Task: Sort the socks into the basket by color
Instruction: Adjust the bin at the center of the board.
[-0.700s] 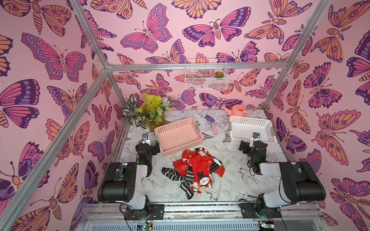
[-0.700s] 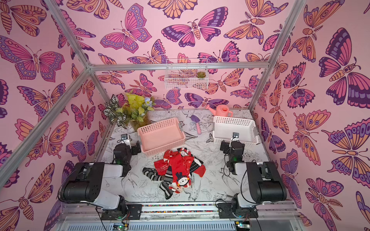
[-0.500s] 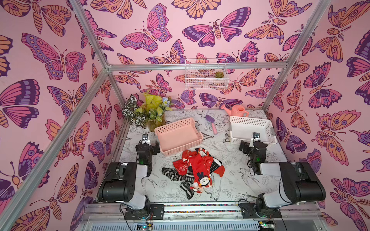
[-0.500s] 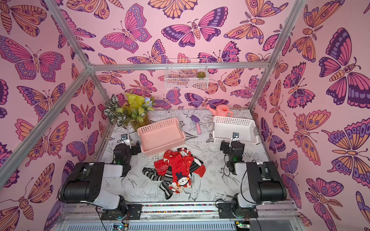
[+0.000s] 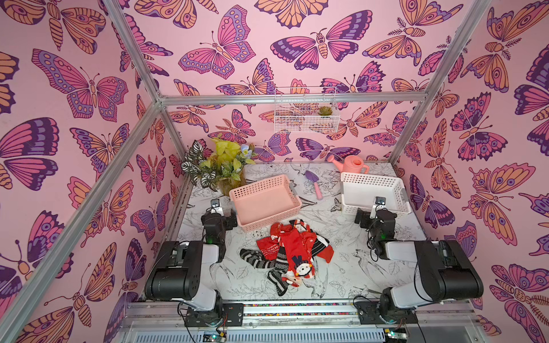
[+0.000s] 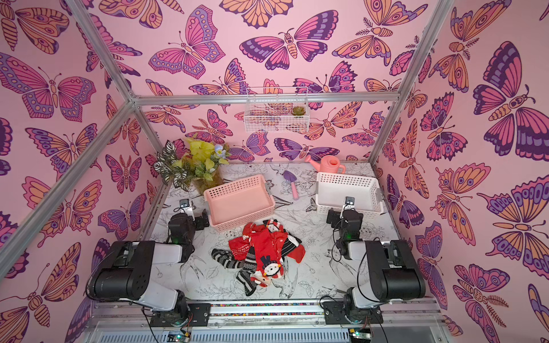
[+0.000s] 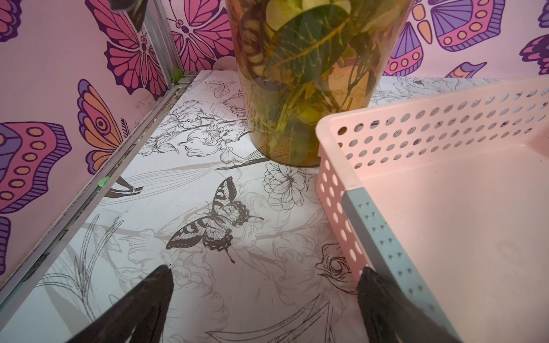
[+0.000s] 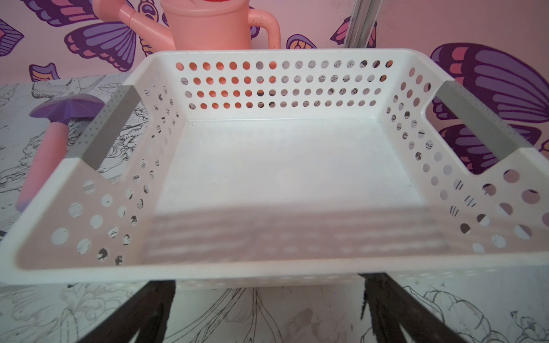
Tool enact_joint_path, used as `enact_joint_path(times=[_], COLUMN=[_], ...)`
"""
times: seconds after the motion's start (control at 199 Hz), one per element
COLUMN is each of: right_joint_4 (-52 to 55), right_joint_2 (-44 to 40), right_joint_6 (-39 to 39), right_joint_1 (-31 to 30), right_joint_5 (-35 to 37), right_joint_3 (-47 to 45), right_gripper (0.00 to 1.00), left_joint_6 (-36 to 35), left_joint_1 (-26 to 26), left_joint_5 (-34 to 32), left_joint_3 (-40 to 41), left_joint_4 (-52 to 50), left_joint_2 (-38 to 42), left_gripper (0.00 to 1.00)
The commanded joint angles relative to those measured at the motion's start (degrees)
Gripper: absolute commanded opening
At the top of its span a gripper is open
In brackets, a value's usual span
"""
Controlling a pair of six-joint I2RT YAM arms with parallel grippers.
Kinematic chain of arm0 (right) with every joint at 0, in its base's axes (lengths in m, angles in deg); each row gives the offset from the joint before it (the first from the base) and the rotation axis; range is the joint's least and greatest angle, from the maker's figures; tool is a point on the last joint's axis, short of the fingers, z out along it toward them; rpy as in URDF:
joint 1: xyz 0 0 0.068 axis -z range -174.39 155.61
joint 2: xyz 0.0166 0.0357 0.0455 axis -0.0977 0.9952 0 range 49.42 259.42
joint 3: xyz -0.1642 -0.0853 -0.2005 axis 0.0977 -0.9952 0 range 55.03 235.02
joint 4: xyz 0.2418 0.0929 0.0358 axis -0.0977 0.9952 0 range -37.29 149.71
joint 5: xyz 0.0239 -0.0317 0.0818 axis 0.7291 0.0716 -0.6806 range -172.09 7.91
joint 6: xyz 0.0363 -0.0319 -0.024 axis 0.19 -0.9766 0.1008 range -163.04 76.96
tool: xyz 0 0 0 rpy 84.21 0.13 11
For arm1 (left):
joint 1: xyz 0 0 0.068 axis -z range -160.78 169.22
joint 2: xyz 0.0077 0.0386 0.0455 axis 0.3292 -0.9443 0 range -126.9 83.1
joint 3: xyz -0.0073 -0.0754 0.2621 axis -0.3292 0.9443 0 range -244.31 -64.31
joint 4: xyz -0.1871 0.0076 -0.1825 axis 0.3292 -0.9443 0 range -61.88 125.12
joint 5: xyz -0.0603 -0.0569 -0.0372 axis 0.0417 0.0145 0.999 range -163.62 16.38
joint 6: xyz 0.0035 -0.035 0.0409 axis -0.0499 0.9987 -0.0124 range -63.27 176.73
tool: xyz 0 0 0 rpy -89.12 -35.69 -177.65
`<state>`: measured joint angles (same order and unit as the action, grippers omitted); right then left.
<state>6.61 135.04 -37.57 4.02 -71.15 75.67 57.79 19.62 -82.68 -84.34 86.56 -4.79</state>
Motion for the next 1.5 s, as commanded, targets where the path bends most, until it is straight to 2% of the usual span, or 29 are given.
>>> enact_joint_path(times=[0.0,0.401,0.486,0.526,0.642,0.777,0.897,1.028,1.103,1.178,1.349,1.499], right_joint_4=[-1.79,-1.74,-1.45,4.01,30.04,40.14,46.8,55.23,59.51,63.01,70.26,79.92], right_joint_2=[0.51,0.29,-0.09,-2.11,-7.29,-12.03,-17.43,-20.09,-20.75,-21.63,-21.74,-17.21], right_joint_6=[-0.78,-0.3,-0.42,-0.55,-0.1,3.4,15.13,17.91,17.99,17.13,16.04,12.26], right_joint_1=[0.17,0.24,0.8,0.87,0.88,0.87,1.09,1.66,1.67,1.67,0.96,-2.35], right_joint_5=[0.92,1.29,-0.78,-1.14,2.06,5.12,9.11,1.05,-2.53,-5.78,-8.99,-7.95], right_joint_3=[1.55,1.37,2.34,4.47,15.61,20.19,20.42,21.68,23.46,25.3,31.14,39.91], right_gripper=[0.99,0.99,0.99,0.99,0.99,0.99,0.99,0.99,0.99,0.99,0.99,0.99], left_joint_6=[-0.44,-0.61,-0.88,-1.06,-0.58,5.56,12.92,29.57,28.19,27.19,26.99,27.24], left_joint_1=[0.21,0.21,0.21,0.21,0.21,0.21,0.21,0.03,-0.49,-0.49,0.1,2.8], left_joint_5=[-0.7,-0.37,0.2,0.82,0.14,-3.85,-7.47,-15.04,-8.42,-1.69,8.64,12.75], left_joint_3=[-0.62,-0.37,-0.18,-0.35,-0.89,-2.63,-6.76,-9.37,-9.89,-12.28,-20.01,-26.18], left_joint_4=[1.56,1.94,-0.13,-2.79,-10.78,-20.76,-34.37,-51.06,-53.93,-57.22,-64.94,-70.84], left_joint_2=[-0.68,-0.45,2.59,5.28,14.19,24.82,31.3,40.2,44.56,45.45,40.66,35.52], left_gripper=[0.98,0.98,0.98,0.98,0.98,0.98,0.98,0.98,0.98,0.98,0.98,0.98])
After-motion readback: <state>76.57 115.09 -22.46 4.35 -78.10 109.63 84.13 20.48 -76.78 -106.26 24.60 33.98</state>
